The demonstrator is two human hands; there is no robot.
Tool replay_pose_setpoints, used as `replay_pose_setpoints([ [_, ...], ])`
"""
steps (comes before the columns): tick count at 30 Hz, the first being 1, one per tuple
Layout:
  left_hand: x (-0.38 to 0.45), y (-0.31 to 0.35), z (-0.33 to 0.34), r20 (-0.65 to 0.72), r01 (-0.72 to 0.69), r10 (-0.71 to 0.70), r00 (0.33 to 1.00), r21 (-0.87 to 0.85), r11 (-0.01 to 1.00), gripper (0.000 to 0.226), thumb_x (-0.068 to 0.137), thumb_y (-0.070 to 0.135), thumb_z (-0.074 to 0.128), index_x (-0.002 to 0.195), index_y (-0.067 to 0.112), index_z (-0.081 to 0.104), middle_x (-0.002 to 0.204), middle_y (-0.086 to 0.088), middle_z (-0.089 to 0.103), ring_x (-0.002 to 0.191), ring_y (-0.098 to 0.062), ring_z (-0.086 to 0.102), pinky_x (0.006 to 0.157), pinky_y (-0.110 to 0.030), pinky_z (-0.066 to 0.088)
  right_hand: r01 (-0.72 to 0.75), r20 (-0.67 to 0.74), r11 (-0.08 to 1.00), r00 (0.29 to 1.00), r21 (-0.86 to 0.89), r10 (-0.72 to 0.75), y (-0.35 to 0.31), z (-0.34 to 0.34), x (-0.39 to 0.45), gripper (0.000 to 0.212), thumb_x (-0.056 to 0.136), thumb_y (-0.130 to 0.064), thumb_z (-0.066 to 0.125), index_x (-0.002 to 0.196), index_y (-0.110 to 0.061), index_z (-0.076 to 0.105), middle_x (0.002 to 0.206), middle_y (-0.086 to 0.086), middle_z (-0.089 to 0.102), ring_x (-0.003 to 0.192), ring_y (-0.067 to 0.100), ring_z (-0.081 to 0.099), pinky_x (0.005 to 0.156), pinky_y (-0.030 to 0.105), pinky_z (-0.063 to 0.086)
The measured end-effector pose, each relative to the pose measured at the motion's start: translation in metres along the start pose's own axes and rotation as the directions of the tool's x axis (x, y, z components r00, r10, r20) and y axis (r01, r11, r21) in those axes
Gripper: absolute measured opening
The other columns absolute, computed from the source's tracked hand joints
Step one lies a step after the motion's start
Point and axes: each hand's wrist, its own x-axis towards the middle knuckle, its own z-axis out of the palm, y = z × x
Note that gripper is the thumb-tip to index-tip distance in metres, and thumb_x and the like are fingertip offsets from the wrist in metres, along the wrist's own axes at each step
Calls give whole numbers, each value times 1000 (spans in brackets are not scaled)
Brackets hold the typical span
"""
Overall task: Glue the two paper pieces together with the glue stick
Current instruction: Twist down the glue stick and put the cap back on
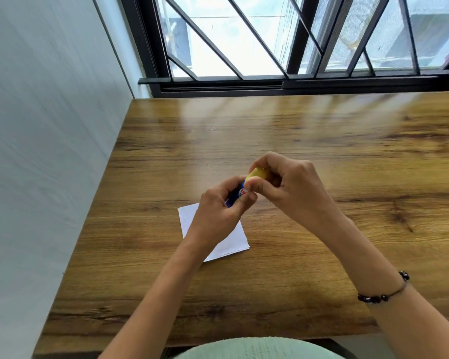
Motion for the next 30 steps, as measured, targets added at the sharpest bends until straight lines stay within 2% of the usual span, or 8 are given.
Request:
replay_pose_setpoints([
  [2, 6, -1, 4, -45, -35, 39, 998, 88, 996, 14, 82, 33, 59, 89, 22, 64, 74, -18, 59, 72, -30, 50, 68, -45, 46, 18, -2, 999, 1000, -37, -18, 1, 1, 1, 23, 75, -29, 71, 91, -14, 63, 70, -1, 63, 59, 11, 54, 58, 24, 45],
  [6, 22, -6, 11, -78, -98, 128, 989, 303, 948, 21, 82, 31, 60, 93, 15, 68, 73, 10, 54, 77, -15, 47, 66, -24, 38, 35, -18, 997, 999, -71, -36, 10, 2, 5, 21, 73, -21, 72, 90, -15, 62, 70, 2, 61, 60, 5, 50, 60, 25, 45],
  [10, 35, -12, 19, -99, -106, 155, 983, 385, 917, 16, 83, 20, 64, 93, 7, 68, 79, 0, 50, 75, -14, 43, 64, -16, 32, -1, -52, 995, 999, -103, -4, 21, 7, 8, 18, 73, -20, 70, 89, -16, 62, 67, -2, 56, 58, 1, 44, 61, 32, 45],
  [15, 40, -19, 24, -96, -98, 154, 983, 427, 899, 13, 81, 11, 62, 88, 0, 65, 69, 15, 35, 67, -5, 38, 61, -11, 28, -36, -41, 990, 999, -137, 31, 31, 15, 12, 19, 74, -25, 69, 89, -18, 60, 67, -9, 52, 61, 11, 46, 63, 37, 48],
  [17, 40, -21, 25, -93, -93, 148, 985, 442, 892, 14, 81, 11, 61, 88, -1, 65, 69, 13, 35, 68, -8, 38, 61, -11, 27, -34, -34, 990, 999, -137, 29, 33, 17, 11, 19, 74, -26, 69, 89, -18, 60, 66, -10, 52, 61, 10, 47, 63, 37, 48],
  [21, 40, -24, 25, -79, -81, 130, 988, 450, 889, 14, 81, 11, 61, 89, -1, 65, 76, -2, 45, 75, -16, 42, 61, -12, 29, -39, -27, 987, 999, -154, 35, 34, 19, 11, 19, 74, -27, 68, 89, -17, 59, 66, -9, 52, 61, 11, 47, 62, 35, 46],
  [30, 42, -27, 27, -71, -75, 118, 990, 438, 896, 18, 81, 11, 62, 95, 1, 63, 84, -10, 54, 78, -17, 42, 64, -12, 29, -47, -8, 973, 999, -225, 46, 34, 17, 10, 21, 77, -25, 66, 93, -14, 58, 69, -7, 53, 65, 14, 49, 62, 33, 45],
])
